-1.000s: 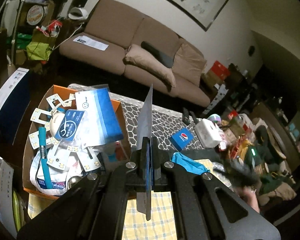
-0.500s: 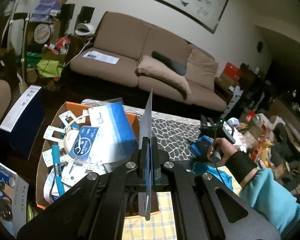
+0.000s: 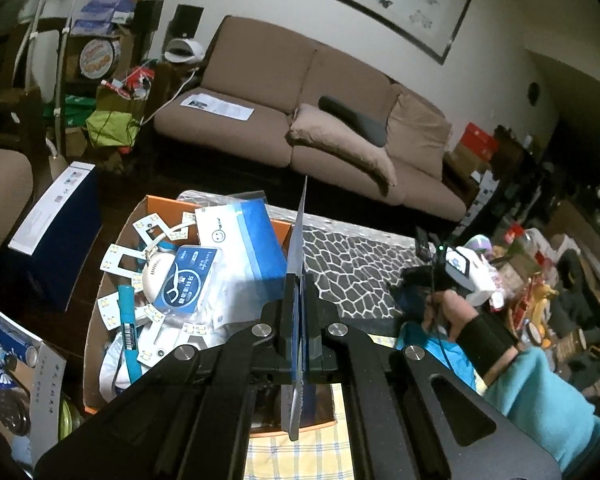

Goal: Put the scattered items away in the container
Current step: 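Grasp the blue Pepsi box with the right tool while the left tool holds the packet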

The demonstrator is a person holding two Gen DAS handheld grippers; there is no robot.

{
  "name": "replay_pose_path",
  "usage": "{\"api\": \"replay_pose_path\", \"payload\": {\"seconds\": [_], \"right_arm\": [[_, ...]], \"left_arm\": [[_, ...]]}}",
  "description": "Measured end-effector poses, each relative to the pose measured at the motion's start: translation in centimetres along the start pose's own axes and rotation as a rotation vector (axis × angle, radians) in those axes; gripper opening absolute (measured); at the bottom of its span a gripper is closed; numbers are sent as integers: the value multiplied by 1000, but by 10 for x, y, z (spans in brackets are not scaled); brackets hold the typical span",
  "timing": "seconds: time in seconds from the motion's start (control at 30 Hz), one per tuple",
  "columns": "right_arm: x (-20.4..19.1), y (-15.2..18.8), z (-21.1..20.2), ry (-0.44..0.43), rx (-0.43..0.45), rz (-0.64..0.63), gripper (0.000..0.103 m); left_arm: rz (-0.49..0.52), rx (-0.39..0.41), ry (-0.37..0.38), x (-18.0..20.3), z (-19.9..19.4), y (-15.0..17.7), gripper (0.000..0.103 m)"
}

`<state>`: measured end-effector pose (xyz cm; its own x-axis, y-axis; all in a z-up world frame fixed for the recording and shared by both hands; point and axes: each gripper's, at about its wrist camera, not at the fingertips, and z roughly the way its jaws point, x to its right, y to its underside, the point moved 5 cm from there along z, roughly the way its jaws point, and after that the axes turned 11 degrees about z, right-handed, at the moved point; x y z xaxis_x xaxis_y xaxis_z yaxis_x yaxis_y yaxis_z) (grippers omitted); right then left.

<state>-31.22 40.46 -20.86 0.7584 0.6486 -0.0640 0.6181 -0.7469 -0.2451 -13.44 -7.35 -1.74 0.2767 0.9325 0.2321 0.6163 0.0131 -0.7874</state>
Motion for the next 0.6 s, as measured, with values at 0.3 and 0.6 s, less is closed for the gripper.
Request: {"api": "replay_pose_path", "payload": {"seconds": [0.3,0.6], "right_arm": [[-23,39,-110,-253,91,-178,81],[-112,139,-208,-516,74,-446,81]], "left_arm": [[-66,103,-44,-40,-35,-25,1],[-274,5,-65,-113,-20,-15,1]]}}
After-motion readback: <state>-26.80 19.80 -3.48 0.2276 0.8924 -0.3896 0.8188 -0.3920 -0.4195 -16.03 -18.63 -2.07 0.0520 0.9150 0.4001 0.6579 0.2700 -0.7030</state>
